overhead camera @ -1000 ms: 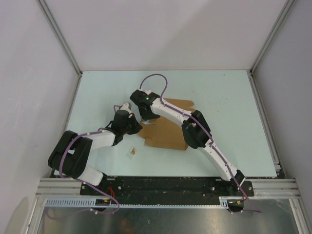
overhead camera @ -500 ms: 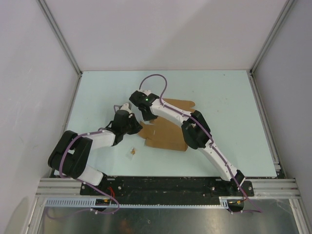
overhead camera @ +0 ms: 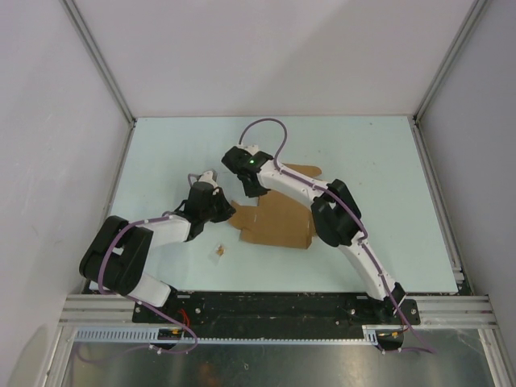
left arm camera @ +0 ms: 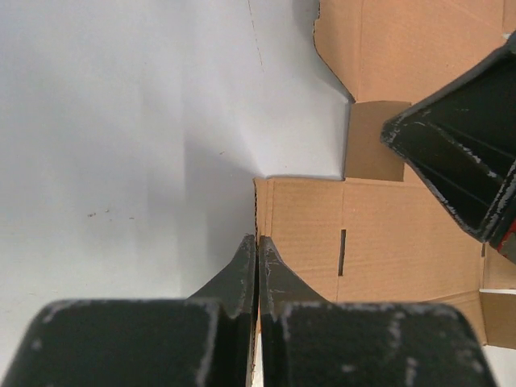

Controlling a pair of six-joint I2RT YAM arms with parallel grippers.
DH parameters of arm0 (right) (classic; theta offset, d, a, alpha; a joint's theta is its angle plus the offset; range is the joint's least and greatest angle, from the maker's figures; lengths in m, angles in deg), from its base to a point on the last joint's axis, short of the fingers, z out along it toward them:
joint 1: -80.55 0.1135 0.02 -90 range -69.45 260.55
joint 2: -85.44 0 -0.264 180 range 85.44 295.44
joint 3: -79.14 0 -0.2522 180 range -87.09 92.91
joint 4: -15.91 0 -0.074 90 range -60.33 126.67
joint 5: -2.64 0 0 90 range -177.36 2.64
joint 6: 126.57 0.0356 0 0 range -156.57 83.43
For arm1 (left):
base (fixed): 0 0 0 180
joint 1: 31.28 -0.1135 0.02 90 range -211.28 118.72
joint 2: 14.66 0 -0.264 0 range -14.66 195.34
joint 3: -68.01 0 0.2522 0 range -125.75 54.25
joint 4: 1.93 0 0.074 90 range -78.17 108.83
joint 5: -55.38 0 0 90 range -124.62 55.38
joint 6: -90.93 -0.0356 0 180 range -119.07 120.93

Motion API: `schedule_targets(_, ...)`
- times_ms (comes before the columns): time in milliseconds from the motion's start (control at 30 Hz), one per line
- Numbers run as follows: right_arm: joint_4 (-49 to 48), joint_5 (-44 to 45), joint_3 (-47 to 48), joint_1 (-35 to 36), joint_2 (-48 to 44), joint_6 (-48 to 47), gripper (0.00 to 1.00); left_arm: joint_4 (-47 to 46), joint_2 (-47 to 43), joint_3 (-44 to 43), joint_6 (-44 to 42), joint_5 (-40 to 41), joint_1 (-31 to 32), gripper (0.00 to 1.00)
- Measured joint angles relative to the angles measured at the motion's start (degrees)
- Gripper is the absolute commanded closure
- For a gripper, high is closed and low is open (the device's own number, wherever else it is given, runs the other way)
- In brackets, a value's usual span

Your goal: Fold the paper box

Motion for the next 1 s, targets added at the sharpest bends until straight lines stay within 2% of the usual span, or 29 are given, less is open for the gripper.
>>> schedule_targets(233, -2.12, 0.50, -6.43, -0.96, -2.86, 0.20, 0.82, -0.02, 0.00, 0.00, 0.02, 0.00, -0.02, 1.00)
schedule_targets(533, -10.47, -2.73, -21.29, -3.23, -11.04, 0.96, 0.69, 0.00, 0.00, 0.00, 0.07, -0.04, -0.02, 1.00)
schedule_targets(867, -13.73, -5.33, -24.59, -5.22, -11.47, 1.79, 0.64, 0.00, 0.00, 0.02, 0.07, 0.04, -0.07, 1.00)
schedule_targets(933, -14.47, -5.70, -24.98, -5.22, -11.58, 1.81, 0.56, 0.00, 0.00, 0.04, 0.07, 0.04, -0.07, 1.00)
schedule_targets(967, -14.86, -5.88, -25.20, -5.20, -11.69, 1.84, 0.45, -0.02, 0.00, 0.07, 0.07, 0.04, -0.11, 1.00)
schedule_targets(1000, -15.10, -6.14, -25.24, -5.09, -11.82, 1.84, 0.41, -0.02, 0.00, 0.07, 0.07, 0.04, -0.11, 1.00)
